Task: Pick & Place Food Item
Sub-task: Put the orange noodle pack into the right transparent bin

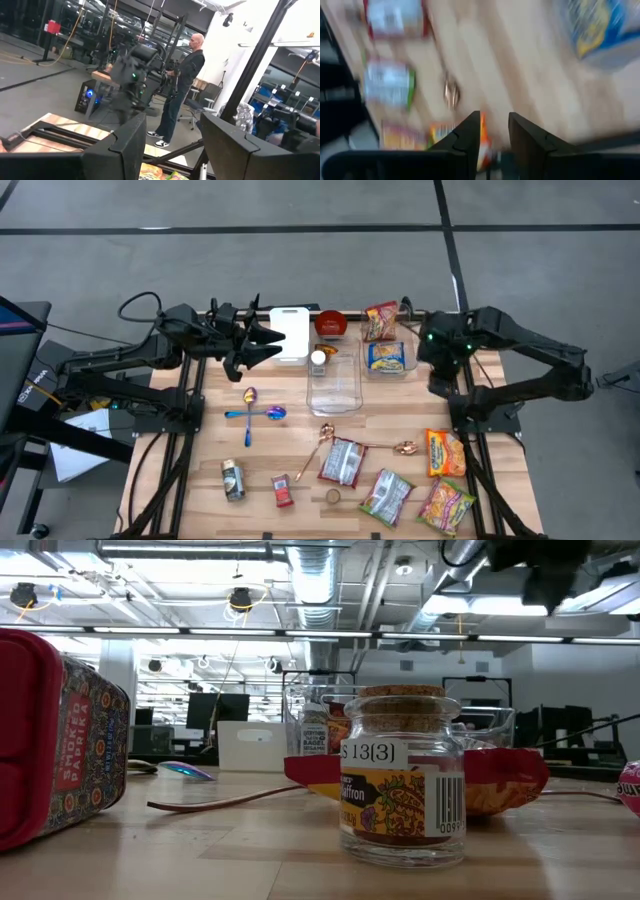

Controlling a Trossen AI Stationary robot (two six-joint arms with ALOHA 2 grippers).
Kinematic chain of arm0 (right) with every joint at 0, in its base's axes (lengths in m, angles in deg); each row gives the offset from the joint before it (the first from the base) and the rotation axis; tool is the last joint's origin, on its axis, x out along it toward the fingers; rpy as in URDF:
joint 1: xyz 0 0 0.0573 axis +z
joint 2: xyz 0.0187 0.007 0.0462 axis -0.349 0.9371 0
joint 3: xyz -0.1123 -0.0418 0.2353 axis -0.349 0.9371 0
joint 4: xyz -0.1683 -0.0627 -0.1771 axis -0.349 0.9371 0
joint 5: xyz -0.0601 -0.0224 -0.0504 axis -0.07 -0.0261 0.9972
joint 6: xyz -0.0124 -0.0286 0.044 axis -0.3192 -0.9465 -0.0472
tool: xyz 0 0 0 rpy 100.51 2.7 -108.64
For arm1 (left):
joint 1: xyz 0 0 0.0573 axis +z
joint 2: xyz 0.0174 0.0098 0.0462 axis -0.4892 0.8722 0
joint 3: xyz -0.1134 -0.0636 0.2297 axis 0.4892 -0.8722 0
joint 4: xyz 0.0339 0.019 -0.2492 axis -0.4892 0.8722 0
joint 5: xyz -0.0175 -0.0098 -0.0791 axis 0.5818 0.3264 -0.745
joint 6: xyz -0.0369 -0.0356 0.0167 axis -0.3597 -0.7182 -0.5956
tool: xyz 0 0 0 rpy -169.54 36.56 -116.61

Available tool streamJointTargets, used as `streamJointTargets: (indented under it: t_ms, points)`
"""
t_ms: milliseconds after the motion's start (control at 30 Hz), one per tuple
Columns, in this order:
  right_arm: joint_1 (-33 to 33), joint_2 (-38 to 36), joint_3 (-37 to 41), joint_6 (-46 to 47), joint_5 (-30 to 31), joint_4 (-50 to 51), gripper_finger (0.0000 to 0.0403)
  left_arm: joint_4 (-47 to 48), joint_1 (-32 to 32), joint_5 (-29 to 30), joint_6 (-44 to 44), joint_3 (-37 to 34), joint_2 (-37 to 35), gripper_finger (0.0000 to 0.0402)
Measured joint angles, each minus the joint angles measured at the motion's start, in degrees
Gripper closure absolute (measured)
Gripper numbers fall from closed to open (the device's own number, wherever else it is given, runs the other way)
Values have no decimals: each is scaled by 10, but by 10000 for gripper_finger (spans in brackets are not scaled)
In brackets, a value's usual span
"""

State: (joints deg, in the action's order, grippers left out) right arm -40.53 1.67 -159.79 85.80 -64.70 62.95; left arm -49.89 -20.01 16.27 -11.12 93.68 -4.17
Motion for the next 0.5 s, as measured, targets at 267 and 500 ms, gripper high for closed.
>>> streamJointTargets:
  t_ms: [267, 500]
  points:
    - [68, -33, 80, 45, -31, 8, 308, 1, -1, -3, 9, 0, 0, 220]
    - [99, -92, 235, 32, -117, -51, 304, 1, -23, -3, 12, 0, 0, 220]
